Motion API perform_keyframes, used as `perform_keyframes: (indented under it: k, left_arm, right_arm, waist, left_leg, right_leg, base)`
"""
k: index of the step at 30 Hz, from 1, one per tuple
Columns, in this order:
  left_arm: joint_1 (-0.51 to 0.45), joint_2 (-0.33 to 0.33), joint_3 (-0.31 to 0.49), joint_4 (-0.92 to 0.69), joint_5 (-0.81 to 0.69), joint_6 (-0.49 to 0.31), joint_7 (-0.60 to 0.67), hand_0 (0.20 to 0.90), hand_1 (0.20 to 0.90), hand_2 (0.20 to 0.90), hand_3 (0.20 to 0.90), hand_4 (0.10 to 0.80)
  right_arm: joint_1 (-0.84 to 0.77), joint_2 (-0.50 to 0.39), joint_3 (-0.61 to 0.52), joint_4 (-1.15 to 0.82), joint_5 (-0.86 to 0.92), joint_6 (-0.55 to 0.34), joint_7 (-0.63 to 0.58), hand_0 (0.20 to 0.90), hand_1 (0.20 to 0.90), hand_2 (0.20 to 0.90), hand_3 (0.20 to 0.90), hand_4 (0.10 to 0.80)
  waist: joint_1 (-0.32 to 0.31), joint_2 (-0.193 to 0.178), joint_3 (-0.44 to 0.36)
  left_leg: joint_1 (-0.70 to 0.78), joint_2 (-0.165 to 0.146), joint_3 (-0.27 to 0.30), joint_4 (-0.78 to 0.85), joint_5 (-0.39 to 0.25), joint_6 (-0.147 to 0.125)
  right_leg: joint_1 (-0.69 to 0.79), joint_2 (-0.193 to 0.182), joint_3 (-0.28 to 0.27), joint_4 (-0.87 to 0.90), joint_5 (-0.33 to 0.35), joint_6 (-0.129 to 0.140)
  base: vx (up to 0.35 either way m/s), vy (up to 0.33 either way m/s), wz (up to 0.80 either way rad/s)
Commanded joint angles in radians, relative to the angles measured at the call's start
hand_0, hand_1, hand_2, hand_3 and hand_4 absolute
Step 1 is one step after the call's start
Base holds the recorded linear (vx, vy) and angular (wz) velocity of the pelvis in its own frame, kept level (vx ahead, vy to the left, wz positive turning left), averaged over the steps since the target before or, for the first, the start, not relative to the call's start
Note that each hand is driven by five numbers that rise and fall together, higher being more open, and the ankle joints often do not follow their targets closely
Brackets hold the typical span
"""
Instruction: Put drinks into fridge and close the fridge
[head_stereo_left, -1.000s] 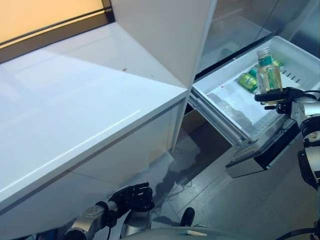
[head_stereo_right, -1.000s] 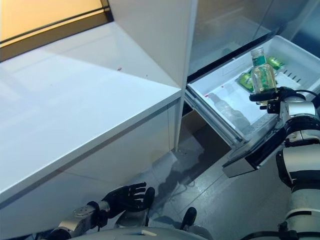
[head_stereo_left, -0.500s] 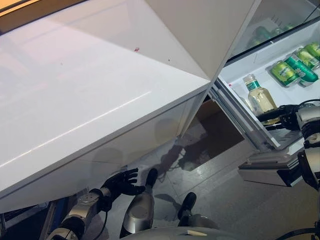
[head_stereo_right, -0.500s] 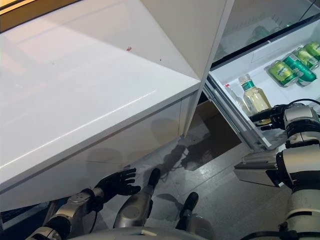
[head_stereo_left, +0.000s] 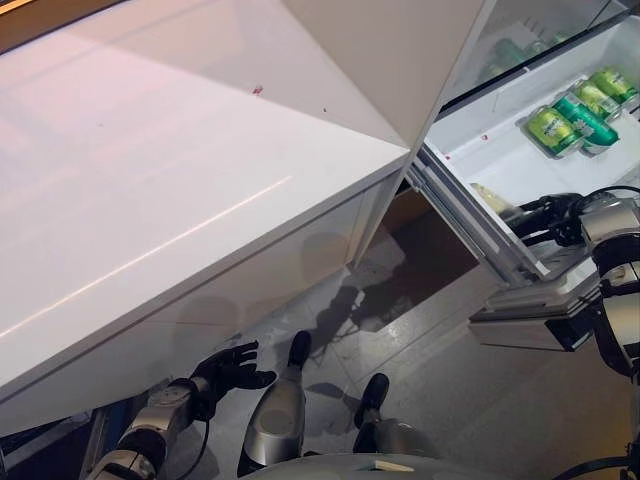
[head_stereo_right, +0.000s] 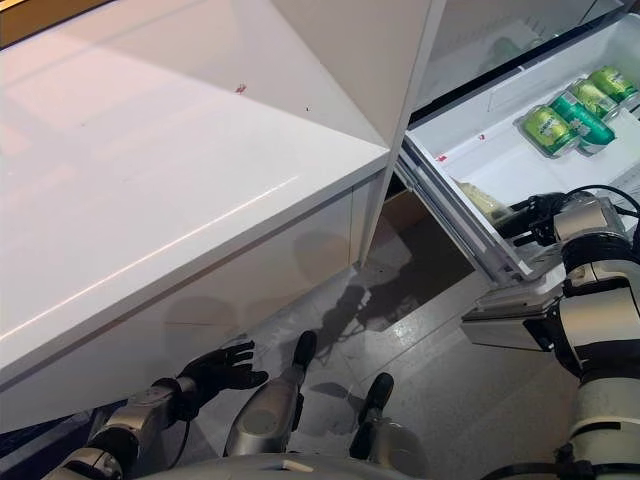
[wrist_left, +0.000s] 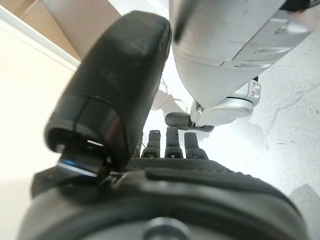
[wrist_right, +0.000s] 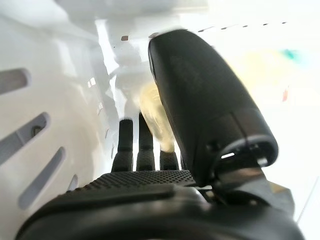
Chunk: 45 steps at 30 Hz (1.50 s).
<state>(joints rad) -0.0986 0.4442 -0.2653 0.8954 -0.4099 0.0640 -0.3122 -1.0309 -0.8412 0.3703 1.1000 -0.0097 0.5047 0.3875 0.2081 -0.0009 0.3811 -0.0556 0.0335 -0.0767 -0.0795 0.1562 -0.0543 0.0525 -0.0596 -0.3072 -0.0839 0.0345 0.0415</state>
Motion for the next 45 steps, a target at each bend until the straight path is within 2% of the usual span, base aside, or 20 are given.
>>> perform_keyframes:
  k: [1,8,13,17,18,19,21,23,30,36,45]
  left_arm:
    - [0.029,0.01,0.022,0.011,0.022,-0.011,-0.011,0.9,0.9,0.9,0.9,0.8]
    - [0.032,0.006,0.023,0.01,0.043,-0.003,-0.013,0.9,0.9,0.9,0.9,0.8]
    - [0.049,-0.002,0.038,0.044,0.07,0.004,0.002,0.9,0.9,0.9,0.9,0.8]
    - [0.071,-0.016,0.052,0.088,0.087,-0.001,0.016,0.9,0.9,0.9,0.9,0.8]
    - [0.075,-0.023,0.055,0.108,0.091,-0.002,0.018,0.9,0.9,0.9,0.9,0.8]
    - [0.076,-0.027,0.056,0.116,0.094,-0.002,0.019,0.9,0.9,0.9,0.9,0.8]
    - [0.081,-0.041,0.055,0.136,0.105,-0.002,0.022,0.9,0.9,0.9,0.9,0.8]
    - [0.082,-0.063,0.041,0.155,0.112,-0.001,0.025,0.9,0.9,0.9,0.9,0.8]
    - [0.078,-0.097,0.0,0.167,0.114,0.002,0.015,0.9,0.9,0.9,0.9,0.8]
    - [0.085,-0.118,-0.017,0.178,0.12,0.014,0.015,0.9,0.9,0.9,0.9,0.8]
    - [0.098,-0.117,-0.02,0.171,0.118,0.033,0.029,0.9,0.9,0.9,0.9,0.8]
  right_arm:
    - [-0.105,-0.14,0.119,-0.089,0.029,-0.026,-0.019,0.9,0.9,0.9,0.9,0.8]
    - [-0.079,-0.147,0.096,-0.16,0.117,-0.073,0.004,0.9,0.9,0.9,0.9,0.8]
    - [-0.043,-0.175,0.046,-0.333,0.335,-0.108,-0.085,0.9,0.9,0.9,0.9,0.8]
    - [0.005,-0.184,-0.069,-0.473,0.586,-0.175,-0.284,0.9,0.9,0.9,0.9,0.8]
    - [0.031,-0.179,-0.128,-0.51,0.669,-0.22,-0.372,0.9,0.9,0.9,0.9,0.8]
    - [0.039,-0.176,-0.151,-0.521,0.698,-0.241,-0.41,0.9,0.9,0.9,0.9,0.8]
    - [0.073,-0.159,-0.233,-0.548,0.783,-0.345,-0.501,0.9,0.9,0.9,0.9,0.8]
    - [0.127,-0.111,-0.331,-0.607,0.803,-0.469,-0.633,0.9,0.9,0.9,0.9,0.8]
    - [0.277,0.038,-0.466,-0.647,0.825,-0.65,-0.831,0.9,0.9,0.9,0.9,0.8]
    - [0.332,0.109,-0.5,-0.631,0.866,-0.679,-0.876,0.9,0.9,0.9,0.9,0.8]
    - [0.351,0.133,-0.519,-0.56,0.956,-0.662,-0.85,0.9,0.9,0.9,0.9,0.8]
  waist:
    - [-0.053,-0.013,-0.034]
    - [-0.071,-0.03,-0.055]
    - [-0.106,-0.053,-0.099]
    - [-0.136,-0.063,-0.141]
    - [-0.147,-0.064,-0.164]
    - [-0.15,-0.064,-0.172]
    - [-0.16,-0.061,-0.197]
    - [-0.169,-0.052,-0.226]
    - [-0.183,-0.031,-0.26]
    - [-0.182,-0.021,-0.27]
    - [-0.162,-0.009,-0.216]
  left_leg:
    - [0.004,-0.078,0.081,0.115,-0.173,0.071]
    - [0.032,-0.075,0.102,0.11,-0.183,0.072]
    - [0.065,-0.071,0.126,0.093,-0.191,0.07]
    - [0.1,-0.07,0.141,0.081,-0.204,0.069]
    - [0.103,-0.07,0.146,0.079,-0.207,0.069]
    - [0.107,-0.07,0.148,0.078,-0.209,0.069]
    - [0.118,-0.069,0.158,0.074,-0.216,0.069]
    - [0.131,-0.07,0.169,0.075,-0.226,0.07]
    - [0.164,-0.076,0.179,0.089,-0.254,0.08]
    - [0.17,-0.084,0.179,0.134,-0.285,0.088]
    - [0.117,-0.095,0.155,0.266,-0.336,0.115]
  right_leg:
    - [-0.076,0.03,0.058,0.183,-0.097,-0.027]
    - [-0.057,0.035,0.068,0.178,-0.097,-0.023]
    - [-0.04,0.042,0.087,0.168,-0.097,-0.017]
    - [-0.017,0.047,0.106,0.158,-0.103,-0.012]
    - [-0.016,0.049,0.114,0.152,-0.102,-0.009]
    - [-0.014,0.049,0.116,0.15,-0.102,-0.007]
    - [-0.006,0.05,0.124,0.143,-0.102,-0.002]
    - [0.006,0.048,0.129,0.136,-0.105,0.002]
    - [0.037,0.043,0.151,0.126,-0.111,0.004]
    - [0.055,0.032,0.16,0.126,-0.115,0.0]
    - [0.01,0.006,0.14,0.258,-0.165,-0.026]
  base:
    - [-0.001,-0.004,-0.1]
    - [0.009,-0.013,-0.14]
    - [-0.003,-0.006,-0.15]
    - [-0.004,0.009,-0.24]
    - [0.006,0.022,-0.28]
    - [0.007,0.028,-0.31]
    - [0.02,0.034,-0.22]
    - [0.045,0.041,-0.21]
    - [0.034,0.023,-0.2]
    - [0.038,0.001,-0.1]
    - [0.007,0.011,0.02]
